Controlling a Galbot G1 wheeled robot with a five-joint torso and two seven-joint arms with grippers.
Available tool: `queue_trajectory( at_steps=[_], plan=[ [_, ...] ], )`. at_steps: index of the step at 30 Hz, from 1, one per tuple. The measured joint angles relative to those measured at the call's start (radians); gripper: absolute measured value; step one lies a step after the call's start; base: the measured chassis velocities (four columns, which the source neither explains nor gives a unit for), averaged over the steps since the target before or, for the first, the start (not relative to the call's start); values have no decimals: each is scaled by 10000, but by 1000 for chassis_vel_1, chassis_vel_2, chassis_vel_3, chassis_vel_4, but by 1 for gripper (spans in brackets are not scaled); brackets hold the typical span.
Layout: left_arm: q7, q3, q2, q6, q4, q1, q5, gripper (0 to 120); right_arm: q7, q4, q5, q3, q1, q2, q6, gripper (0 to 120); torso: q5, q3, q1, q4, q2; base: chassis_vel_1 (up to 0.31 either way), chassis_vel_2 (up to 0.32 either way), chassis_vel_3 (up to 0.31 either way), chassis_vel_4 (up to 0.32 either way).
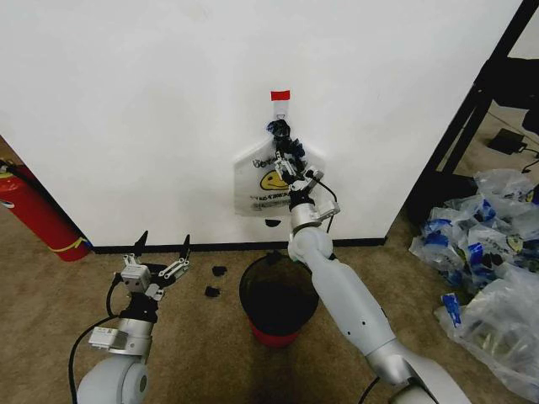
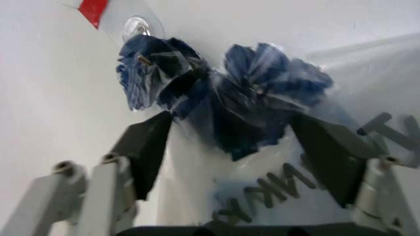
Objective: Pick up the garbage bag from the wall and place it over the trash bin.
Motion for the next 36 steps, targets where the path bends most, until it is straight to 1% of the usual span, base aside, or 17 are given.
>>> queue_trajectory(
  at_steps=[1,2,5,7,9,10,13,16,17,18,19,29,33,35,36],
  plan=[
    [-1,-8,-2,-10,0,22,0,100,19,-42,-1,-2,44,-9,-44,59,0,0,0,0,0,0,0,0,0],
    [-1,-8,-2,-10,0,22,0,100,19,-42,-1,-2,44,-9,-44,59,0,0,0,0,0,0,0,0,0],
    [-1,-10,-10,-56,-1,56,1,100,84,-70,-17,-32,114,-32,-152,50,0,0,0,0,0,0,0,0,0],
    [-1,-11,-24,-95,-1,75,8,100,106,-73,-29,-60,170,-49,-201,39,0,0,0,0,0,0,0,0,0],
    [-2,-11,-28,-105,-1,79,9,100,106,-73,-34,-67,180,-54,-208,38,-1,0,0,0,0,0,0,0,0],
    [-1,-11,-28,-122,-3,91,13,100,107,-73,-47,-87,195,-65,-223,31,-1,0,0,0,0,0,0,0,0],
    [3,-6,-30,-134,-7,105,24,100,91,-60,-66,-111,197,-75,-252,18,0,0,0,0,0,0,0,0,0],
    [10,13,-28,-138,-11,106,30,100,41,-28,-90,-112,196,-84,-265,8,0,0,0,0,0,0,0,0,0],
    [10,13,-28,-138,-11,106,30,100,41,-28,-90,-112,196,-84,-265,8,0,0,0,0,0,0,0,0,0],
    [15,27,-26,-140,-12,104,34,100,18,-20,-97,-112,193,-100,-271,2,0,0,0,0,0,0,0,0,0],
    [19,38,-25,-142,-11,104,36,100,-2,-11,-99,-106,193,-115,-276,0,0,0,0,0,0,0,0,0,0],
    [25,69,0,-167,5,86,40,100,-137,153,-118,-51,108,-339,-296,0,0,0,0,0,0,0,0,0,0],
    [24,102,52,-170,13,31,25,100,-1446,460,-329,-88,-474,-1030,-424,0,-1,-1,0,-1,0,0,0,0,0],
    [24,102,60,-172,15,22,20,100,-1621,474,-329,-77,-557,-1123,-439,0,-2,-1,-1,-2,0,0,0,0,0],
    [22,103,75,-181,21,11,10,100,-1917,485,-325,-45,-710,-1297,-471,0,0,0,-1,-2,0,0,0,0,0]
  ],
)
